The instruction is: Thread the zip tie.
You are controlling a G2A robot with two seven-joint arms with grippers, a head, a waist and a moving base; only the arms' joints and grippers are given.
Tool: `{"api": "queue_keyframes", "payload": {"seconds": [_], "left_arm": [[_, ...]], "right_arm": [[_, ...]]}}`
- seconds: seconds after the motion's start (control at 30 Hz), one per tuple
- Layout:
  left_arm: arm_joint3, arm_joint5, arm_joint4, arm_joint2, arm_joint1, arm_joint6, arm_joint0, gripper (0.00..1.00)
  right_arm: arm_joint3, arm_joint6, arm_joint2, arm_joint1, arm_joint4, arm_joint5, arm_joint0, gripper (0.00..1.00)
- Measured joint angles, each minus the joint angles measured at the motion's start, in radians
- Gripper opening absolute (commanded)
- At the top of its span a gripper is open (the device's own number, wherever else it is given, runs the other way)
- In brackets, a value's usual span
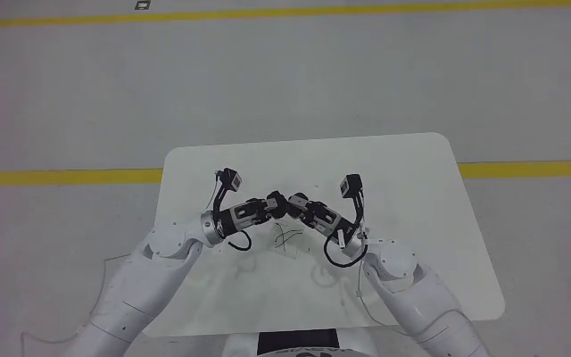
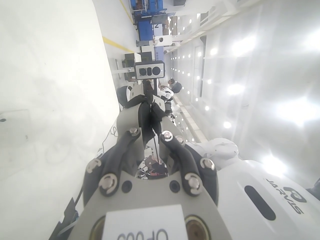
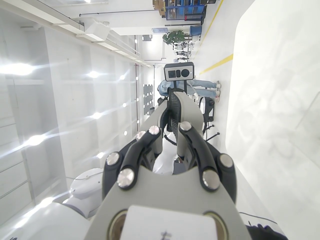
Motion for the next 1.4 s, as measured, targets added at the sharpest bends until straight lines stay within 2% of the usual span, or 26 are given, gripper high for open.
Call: {"api": "queue_keyframes", "payload": {"seconds": [0.17, 0.2, 0.23, 0.27, 0.3, 0.63, 0.77, 1.03, 1.33, 1.4], "left_arm": [[0.000, 0.004, 0.007, 0.001, 0.001, 0.001, -0.001, 0.00], [0.000, 0.004, 0.008, 0.001, 0.001, 0.000, -0.001, 0.00], [0.000, 0.004, 0.010, 0.001, 0.001, -0.002, -0.002, 0.00], [0.000, 0.003, 0.012, 0.001, 0.002, -0.005, -0.002, 0.00], [-0.001, 0.001, 0.012, 0.001, 0.002, -0.008, -0.003, 0.00], [-0.003, -0.016, 0.010, -0.013, 0.007, -0.020, 0.004, 0.00], [-0.015, -0.035, 0.004, -0.021, 0.009, -0.033, 0.008, 0.00], [-0.038, -0.036, 0.002, -0.016, 0.009, -0.072, 0.004, 0.00], [-0.039, -0.033, 0.010, -0.010, 0.008, -0.071, 0.004, 0.00], [-0.025, -0.035, 0.012, -0.012, 0.009, -0.078, -0.001, 0.00]], "right_arm": [[0.004, 0.001, 0.001, 0.000, 0.004, -0.002, 0.000, 0.00], [0.005, 0.002, 0.001, -0.001, 0.005, -0.002, 0.000, 0.14], [0.006, 0.002, 0.001, -0.001, 0.006, -0.003, 0.000, 0.40], [0.006, 0.002, 0.001, -0.001, 0.007, -0.004, 0.000, 0.50], [0.007, 0.003, 0.002, -0.001, 0.009, -0.004, 0.000, 1.00], [0.008, -0.004, 0.027, 0.001, 0.030, -0.016, -0.007, 1.00], [0.008, -0.011, 0.052, 0.004, 0.041, -0.025, -0.018, 1.00], [0.015, -0.004, 0.076, 0.007, 0.063, -0.027, -0.032, 1.00], [0.015, -0.004, 0.076, 0.007, 0.063, -0.027, -0.032, 1.00], [0.015, -0.004, 0.076, 0.007, 0.063, -0.027, -0.032, 1.00]]}}
